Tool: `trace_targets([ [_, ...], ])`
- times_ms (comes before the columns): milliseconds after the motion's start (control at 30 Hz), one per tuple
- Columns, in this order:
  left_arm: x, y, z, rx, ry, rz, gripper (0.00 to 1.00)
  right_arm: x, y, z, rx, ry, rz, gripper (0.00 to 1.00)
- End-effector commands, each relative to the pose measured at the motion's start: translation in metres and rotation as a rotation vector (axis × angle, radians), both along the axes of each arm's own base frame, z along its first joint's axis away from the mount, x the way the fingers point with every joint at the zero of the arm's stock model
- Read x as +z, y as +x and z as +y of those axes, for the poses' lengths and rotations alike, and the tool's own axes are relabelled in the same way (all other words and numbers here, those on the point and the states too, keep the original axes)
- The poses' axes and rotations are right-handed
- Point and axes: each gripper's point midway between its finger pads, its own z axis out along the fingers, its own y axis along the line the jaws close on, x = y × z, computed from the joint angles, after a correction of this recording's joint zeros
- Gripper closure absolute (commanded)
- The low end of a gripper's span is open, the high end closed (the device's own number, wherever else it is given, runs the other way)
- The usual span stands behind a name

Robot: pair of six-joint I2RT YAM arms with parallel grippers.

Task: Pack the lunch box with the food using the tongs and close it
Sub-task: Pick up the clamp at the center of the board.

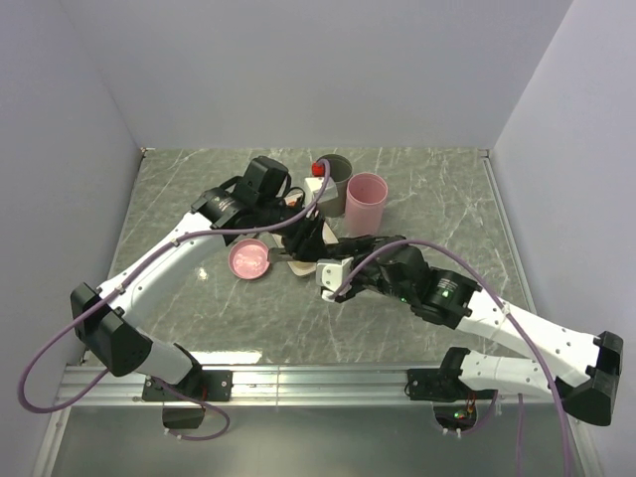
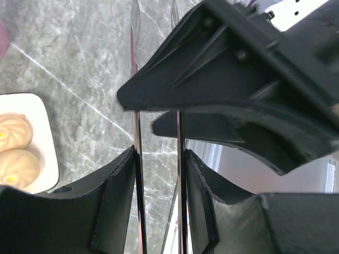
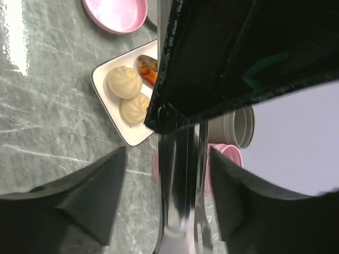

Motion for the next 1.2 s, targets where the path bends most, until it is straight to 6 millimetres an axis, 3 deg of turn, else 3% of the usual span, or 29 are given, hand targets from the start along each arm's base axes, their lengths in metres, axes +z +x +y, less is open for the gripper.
trace_targets([
  [0,0.015,-0.012,-0.005,-0.067,-0.045,-0.024,0.55,0.028,0.007,0.008,0.007,0.06,-0.043,0.32],
  [33,0.013,-0.014,-0.005,-0.07,-0.041,-0.018,0.55,0.028,0.008,0.008,0.007,0.054,-0.043,0.39],
  [133,0.01,-0.018,-0.005,-0.082,-0.034,-0.014,0.55,0.028,0.009,0.009,0.012,0.045,-0.046,0.46],
  [500,-0.001,-0.022,-0.003,-0.092,-0.003,0.012,0.55,0.031,0.011,0.006,0.002,0.027,-0.063,0.63],
  [1167,-0.006,-0.027,-0.009,-0.099,0.003,0.037,0.49,0.026,0.016,-0.002,-0.013,-0.004,-0.164,0.7],
])
